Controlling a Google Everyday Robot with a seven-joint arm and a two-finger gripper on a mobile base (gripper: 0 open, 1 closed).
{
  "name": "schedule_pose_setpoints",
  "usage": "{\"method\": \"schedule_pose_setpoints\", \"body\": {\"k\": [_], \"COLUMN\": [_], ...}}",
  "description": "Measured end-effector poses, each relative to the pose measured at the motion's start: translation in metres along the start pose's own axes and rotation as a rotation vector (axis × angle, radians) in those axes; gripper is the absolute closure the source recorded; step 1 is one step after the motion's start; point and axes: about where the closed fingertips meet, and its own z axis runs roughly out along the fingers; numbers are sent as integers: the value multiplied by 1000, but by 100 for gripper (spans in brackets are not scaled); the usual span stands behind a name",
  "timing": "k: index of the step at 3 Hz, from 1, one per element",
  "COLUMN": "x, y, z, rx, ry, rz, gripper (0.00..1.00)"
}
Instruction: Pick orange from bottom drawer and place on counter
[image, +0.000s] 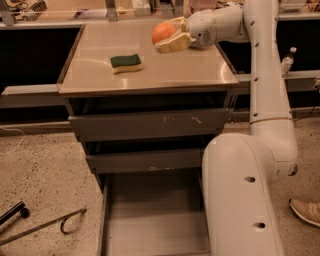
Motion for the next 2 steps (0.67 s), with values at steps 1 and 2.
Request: {"method": "schedule_pose_setpoints", "body": {"k": [1, 2], "x": [6, 32], "y": [-30, -46], "z": [-27, -39], "rx": [150, 215], "ry": [55, 47], "rz": [53, 146], "gripper": [100, 100]}}
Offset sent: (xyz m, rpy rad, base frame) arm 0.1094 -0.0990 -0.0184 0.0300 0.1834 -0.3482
